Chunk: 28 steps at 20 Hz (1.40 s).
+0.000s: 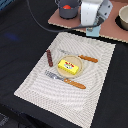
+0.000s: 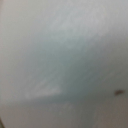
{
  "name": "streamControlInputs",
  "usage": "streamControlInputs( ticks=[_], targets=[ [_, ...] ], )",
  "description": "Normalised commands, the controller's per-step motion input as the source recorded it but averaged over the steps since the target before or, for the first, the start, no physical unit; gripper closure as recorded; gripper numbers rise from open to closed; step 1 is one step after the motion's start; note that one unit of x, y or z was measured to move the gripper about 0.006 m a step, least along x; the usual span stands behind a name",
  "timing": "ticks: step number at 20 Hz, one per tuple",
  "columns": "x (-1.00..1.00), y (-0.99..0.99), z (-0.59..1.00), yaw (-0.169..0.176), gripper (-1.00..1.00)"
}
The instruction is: Interact with the objects in diverse but meaningful ways.
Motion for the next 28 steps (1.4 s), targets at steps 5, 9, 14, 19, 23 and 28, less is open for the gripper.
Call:
streamControlInputs(
  ticks=[5, 9, 14, 19, 23, 28],
  targets=[
    [-0.37, -0.97, 0.05, 0.0, 1.0],
    [-0.19, -1.0, 0.0, 0.0, 1.0],
    [-0.13, -1.0, 0.0, 0.0, 1.0],
    [0.0, -1.0, -0.02, 0.0, 1.0],
    [0.09, -1.0, -0.02, 0.0, 1.0],
    [0.15, -0.98, -0.11, 0.0, 1.0]
  ],
)
